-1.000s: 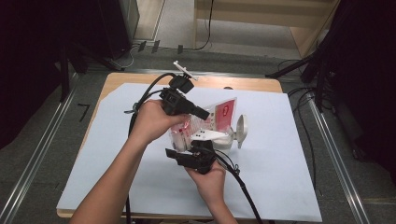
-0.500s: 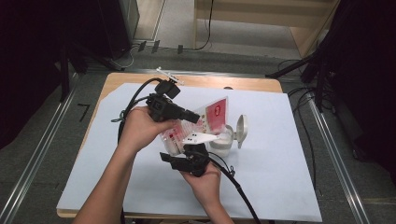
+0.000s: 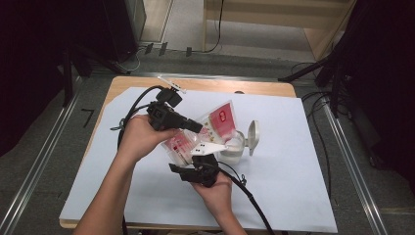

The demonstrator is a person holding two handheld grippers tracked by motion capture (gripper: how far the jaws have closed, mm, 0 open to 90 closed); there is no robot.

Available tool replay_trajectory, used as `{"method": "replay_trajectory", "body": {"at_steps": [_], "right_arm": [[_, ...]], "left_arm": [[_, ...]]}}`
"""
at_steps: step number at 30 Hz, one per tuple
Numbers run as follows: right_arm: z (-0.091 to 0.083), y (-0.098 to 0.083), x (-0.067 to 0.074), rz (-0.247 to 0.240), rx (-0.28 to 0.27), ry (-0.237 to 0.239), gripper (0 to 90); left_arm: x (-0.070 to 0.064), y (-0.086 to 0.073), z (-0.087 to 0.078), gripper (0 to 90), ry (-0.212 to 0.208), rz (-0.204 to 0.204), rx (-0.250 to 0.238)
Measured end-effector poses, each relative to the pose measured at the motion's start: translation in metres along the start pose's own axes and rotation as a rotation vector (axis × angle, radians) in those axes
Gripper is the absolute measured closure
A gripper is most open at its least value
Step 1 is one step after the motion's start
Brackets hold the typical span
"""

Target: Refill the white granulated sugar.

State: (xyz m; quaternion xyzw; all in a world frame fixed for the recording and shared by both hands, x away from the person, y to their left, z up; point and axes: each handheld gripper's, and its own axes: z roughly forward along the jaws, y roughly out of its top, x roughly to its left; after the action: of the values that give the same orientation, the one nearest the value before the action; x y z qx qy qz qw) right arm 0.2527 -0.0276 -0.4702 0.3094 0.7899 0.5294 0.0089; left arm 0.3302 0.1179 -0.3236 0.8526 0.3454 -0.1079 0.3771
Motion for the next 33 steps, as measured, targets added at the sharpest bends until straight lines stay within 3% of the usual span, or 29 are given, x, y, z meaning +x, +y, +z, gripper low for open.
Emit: {"method": "replay_trajectory", "body": {"at_steps": [7, 13, 20, 26, 30, 33], "right_arm": [[0.001, -0.001, -0.003, -0.038, 0.006, 0.002, 56.4], [0.001, -0.004, -0.004, -0.035, 0.014, -0.003, 56.7], [0.001, -0.008, -0.004, -0.034, 0.011, -0.009, 57.3], [0.002, -0.009, -0.003, -0.029, 0.001, -0.003, 58.1], [0.003, -0.010, -0.001, -0.020, -0.007, 0.014, 58.2], [0.002, -0.009, -0.001, -0.020, -0.016, 0.009, 58.2]], "left_arm": [[0.004, -0.002, 0.001, 84.3, -0.010, -0.002, -0.010], [0.006, -0.004, 0.009, 84.4, -0.006, 0.016, 0.005], [0.007, -0.010, 0.007, 87.3, 0.004, 0.016, 0.002], [0.006, -0.014, 0.004, 88.2, 0.026, 0.051, 0.004], [0.008, -0.017, -0.002, 88.2, 0.015, 0.062, -0.004], [0.008, -0.019, -0.005, 88.2, 0.005, 0.050, -0.024]]}}
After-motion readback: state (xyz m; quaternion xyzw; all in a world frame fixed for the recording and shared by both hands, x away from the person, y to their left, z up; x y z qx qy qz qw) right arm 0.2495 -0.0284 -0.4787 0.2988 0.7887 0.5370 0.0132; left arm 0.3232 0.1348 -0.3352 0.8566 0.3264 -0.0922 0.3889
